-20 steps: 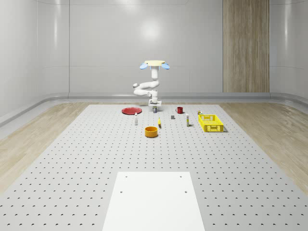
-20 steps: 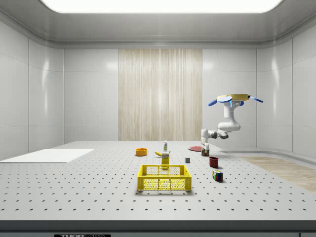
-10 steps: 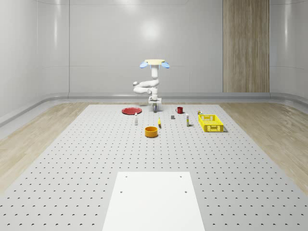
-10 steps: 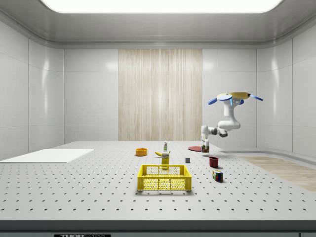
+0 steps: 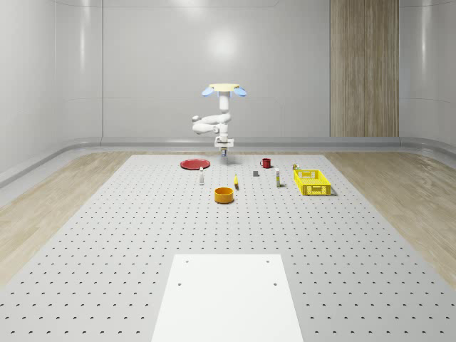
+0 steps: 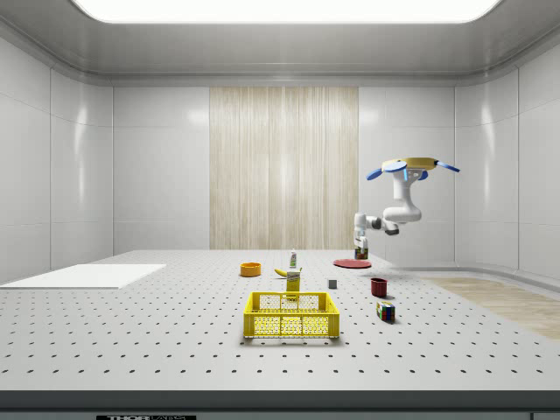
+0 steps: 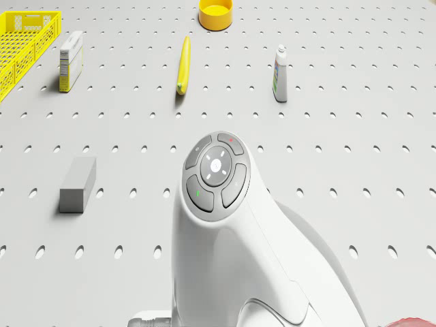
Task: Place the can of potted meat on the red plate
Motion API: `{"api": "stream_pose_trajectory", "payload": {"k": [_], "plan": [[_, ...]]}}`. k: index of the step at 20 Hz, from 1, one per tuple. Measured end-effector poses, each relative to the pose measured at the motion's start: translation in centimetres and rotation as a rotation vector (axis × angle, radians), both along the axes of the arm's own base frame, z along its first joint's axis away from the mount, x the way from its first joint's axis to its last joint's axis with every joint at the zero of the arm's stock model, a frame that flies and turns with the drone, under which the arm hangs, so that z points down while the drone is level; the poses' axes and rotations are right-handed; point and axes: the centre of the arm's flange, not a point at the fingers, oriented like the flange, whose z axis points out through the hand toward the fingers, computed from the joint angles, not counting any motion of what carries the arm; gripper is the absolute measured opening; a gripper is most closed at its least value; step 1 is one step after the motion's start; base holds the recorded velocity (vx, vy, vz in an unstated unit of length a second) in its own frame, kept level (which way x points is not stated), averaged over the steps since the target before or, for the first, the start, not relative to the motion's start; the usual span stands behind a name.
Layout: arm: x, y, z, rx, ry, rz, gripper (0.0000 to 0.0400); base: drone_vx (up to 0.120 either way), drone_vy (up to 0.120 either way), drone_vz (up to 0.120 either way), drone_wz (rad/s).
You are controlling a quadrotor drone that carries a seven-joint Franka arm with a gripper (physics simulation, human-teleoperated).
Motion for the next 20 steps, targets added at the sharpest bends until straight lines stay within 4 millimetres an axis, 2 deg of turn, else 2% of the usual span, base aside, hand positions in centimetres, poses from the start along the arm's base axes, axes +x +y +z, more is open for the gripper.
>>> {"api": "stream_pose_trajectory", "payload": {"k": [20], "plan": [[0.0, 0.0, -0.15, 0.0, 0.0, -0.001, 0.0281, 0.0, -0.12, 0.0, 0.0]]}}
